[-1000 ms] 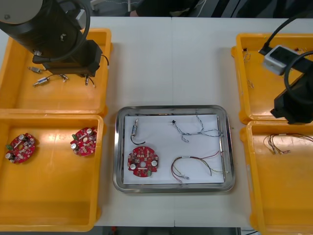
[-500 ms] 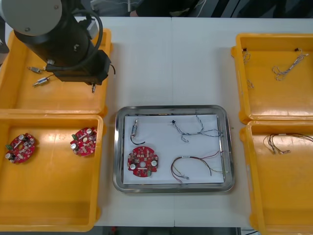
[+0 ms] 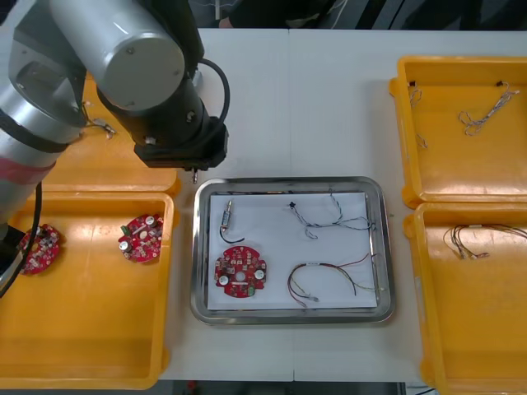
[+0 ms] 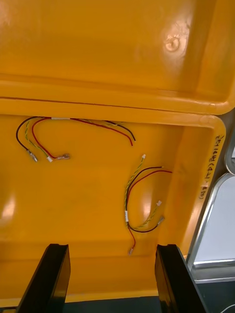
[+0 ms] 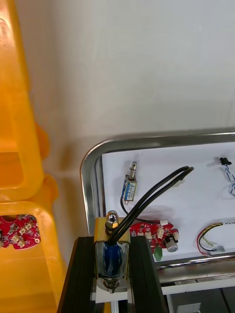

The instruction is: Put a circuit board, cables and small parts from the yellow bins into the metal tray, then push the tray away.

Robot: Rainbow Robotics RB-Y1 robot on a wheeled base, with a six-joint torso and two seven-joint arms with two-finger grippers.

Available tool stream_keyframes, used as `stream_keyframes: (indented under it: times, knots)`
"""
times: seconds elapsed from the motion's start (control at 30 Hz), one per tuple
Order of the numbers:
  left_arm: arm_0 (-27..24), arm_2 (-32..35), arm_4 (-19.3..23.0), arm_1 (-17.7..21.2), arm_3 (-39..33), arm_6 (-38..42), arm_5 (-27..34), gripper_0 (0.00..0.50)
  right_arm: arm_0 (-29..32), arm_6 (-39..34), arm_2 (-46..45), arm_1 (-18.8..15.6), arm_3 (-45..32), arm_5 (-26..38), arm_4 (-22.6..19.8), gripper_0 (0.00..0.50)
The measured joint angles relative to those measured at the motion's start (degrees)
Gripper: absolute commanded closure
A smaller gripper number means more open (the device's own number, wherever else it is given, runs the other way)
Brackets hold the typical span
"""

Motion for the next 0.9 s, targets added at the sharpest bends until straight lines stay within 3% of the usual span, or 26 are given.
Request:
stream_keyframes:
  times: [0.4,0.9]
  knots:
    - [0.0,-9.2,-3.4,-3.2,0.6,0.1,-6.3,0.500,0.0,0.0,-1.4,3.0,1.6,-1.8,-0.4,0.000]
    - [0.2,-19.2,-8.6,-4.1,4.0,5.6,-16.4,0.500,0.0,0.0,-2.8,7.2,1.4,-2.4,-1.2,0.000]
